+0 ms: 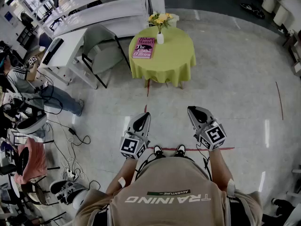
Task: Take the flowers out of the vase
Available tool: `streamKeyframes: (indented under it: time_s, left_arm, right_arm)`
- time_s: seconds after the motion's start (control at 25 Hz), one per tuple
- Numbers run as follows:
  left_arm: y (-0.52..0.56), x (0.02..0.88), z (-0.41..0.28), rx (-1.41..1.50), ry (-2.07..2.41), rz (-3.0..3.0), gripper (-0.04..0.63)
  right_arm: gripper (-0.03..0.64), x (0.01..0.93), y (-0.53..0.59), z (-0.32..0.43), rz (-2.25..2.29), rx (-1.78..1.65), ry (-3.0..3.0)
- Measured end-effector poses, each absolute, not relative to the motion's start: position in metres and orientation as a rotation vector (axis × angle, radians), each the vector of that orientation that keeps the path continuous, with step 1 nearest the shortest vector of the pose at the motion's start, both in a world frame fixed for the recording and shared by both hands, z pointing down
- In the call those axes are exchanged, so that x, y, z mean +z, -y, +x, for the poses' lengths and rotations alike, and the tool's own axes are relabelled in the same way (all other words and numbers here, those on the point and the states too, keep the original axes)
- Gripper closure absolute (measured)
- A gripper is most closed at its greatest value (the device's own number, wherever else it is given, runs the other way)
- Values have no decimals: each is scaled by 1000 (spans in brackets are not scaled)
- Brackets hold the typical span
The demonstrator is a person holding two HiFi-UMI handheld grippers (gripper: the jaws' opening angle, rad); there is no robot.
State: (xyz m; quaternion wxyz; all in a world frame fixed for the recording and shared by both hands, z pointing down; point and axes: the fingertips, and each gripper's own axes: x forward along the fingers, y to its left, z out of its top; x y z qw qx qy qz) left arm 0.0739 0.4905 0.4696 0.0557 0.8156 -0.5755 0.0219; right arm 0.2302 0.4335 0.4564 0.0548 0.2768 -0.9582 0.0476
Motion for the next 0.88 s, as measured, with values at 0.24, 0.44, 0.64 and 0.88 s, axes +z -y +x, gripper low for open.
streamKeyframes:
  time_s: [0.24,0.44,0.64,0.88]
  left_arm:
    - [-486,470,68,66,1744,2474,589]
    - [-484,468,64,50,1758,2465,589]
    - [-486,472,48,60,1748,2451,589]
    - [-482,482,15,50,1741,2446,589]
  right_arm:
    - [614,454,-431,227,848,137,2911]
    - [614,455,-430,227,872,100,2893]
    - [614,457,-424,208,890,117,2865]
    - [614,464,-419,175,904,130,2863]
